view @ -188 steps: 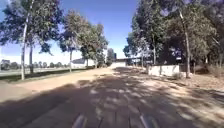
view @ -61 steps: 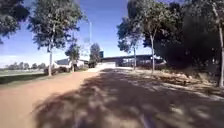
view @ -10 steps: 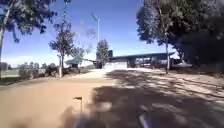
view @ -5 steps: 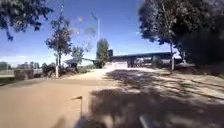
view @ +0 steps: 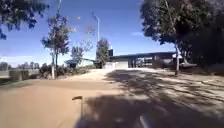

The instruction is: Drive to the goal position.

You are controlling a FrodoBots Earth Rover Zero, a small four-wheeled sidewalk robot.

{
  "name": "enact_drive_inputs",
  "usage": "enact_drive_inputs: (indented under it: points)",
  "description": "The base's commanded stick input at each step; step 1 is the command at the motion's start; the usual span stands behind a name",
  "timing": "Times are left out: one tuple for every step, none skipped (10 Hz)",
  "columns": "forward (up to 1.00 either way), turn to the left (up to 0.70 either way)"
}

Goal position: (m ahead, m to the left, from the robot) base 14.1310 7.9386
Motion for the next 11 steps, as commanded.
enact_drive_inputs:
  points:
    - [1.00, 0.00]
    - [1.00, 0.00]
    - [1.00, 0.00]
    - [1.00, 0.00]
    - [1.00, 0.00]
    - [1.00, 0.00]
    - [1.00, 0.00]
    - [1.00, 0.00]
    - [1.00, 0.00]
    - [1.00, 0.00]
    - [1.00, 0.00]
